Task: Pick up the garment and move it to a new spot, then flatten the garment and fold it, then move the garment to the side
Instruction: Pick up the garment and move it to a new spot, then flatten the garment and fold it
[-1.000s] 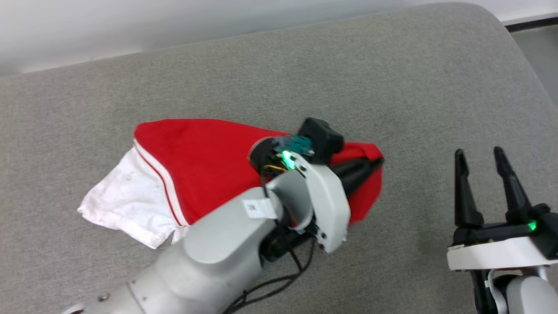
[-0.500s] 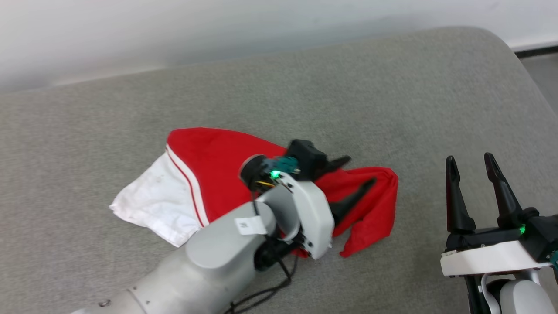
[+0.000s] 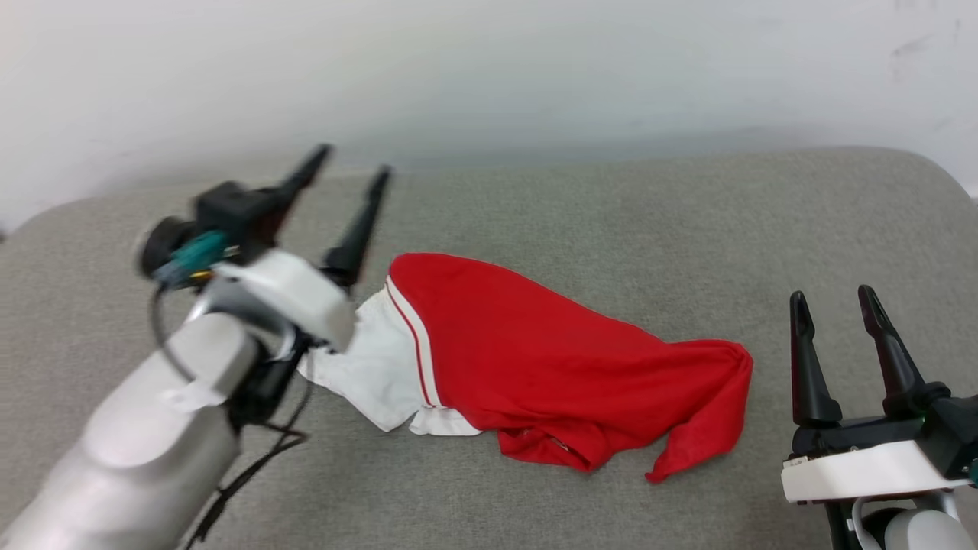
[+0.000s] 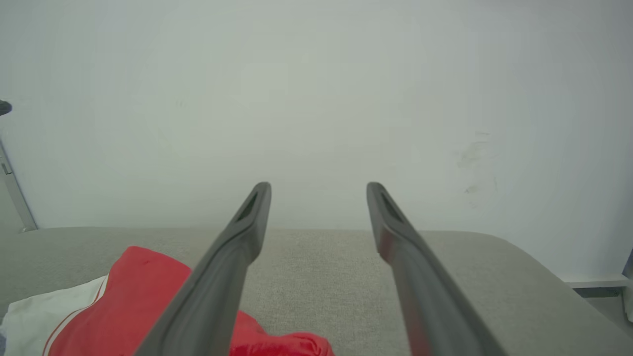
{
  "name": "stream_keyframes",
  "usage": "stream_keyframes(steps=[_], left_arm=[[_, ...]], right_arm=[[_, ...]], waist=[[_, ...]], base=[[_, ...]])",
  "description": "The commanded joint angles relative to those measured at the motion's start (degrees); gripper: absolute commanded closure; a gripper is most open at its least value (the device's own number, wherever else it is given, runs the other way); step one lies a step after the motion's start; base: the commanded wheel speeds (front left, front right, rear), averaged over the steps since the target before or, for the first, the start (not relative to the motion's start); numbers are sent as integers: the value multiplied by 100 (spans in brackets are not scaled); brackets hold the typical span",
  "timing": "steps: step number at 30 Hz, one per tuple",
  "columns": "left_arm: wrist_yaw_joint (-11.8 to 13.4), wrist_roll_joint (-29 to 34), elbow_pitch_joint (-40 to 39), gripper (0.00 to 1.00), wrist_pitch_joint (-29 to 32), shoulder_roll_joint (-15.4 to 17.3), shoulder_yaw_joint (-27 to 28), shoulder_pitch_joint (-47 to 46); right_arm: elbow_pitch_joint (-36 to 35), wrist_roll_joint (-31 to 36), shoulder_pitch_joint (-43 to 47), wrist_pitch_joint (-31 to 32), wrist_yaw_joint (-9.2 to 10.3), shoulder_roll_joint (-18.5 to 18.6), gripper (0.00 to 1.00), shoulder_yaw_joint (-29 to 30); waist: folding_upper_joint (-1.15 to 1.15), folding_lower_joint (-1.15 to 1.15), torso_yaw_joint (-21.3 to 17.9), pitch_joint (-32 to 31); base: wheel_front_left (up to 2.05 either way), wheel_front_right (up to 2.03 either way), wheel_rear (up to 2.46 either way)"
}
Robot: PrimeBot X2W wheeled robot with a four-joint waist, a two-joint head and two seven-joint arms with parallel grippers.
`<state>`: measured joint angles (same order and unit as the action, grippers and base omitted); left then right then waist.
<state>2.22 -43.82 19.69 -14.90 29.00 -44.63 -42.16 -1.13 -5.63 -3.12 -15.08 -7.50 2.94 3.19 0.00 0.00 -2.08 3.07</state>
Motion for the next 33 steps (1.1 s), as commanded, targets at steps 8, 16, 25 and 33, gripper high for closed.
stream_keyframes(steps=[8,16,25,33], left_arm=[[681,729,-1707,0,-29,372,1715,2135],[606,1341,-2557,0,-30,-416,2799,3810],[159,1884,-2599,0,-31,-1096,3291,4342],[-68,2071,-2446,0,-9,-1138,3302,4223]], right_arm=[[-141,-17,233,-13,3,-11,0,-117],[-193,-99,340,-13,2,-11,0,-163],[-177,-152,343,-13,2,-11,0,-244],[-224,-132,295,-13,2,-12,0,-289]], waist=[[0,0,190,-122],[0,0,255,-153],[0,0,281,-149],[0,0,177,-10]], base=[[0,0,0],[0,0,0],[0,0,0],[0,0,0]])
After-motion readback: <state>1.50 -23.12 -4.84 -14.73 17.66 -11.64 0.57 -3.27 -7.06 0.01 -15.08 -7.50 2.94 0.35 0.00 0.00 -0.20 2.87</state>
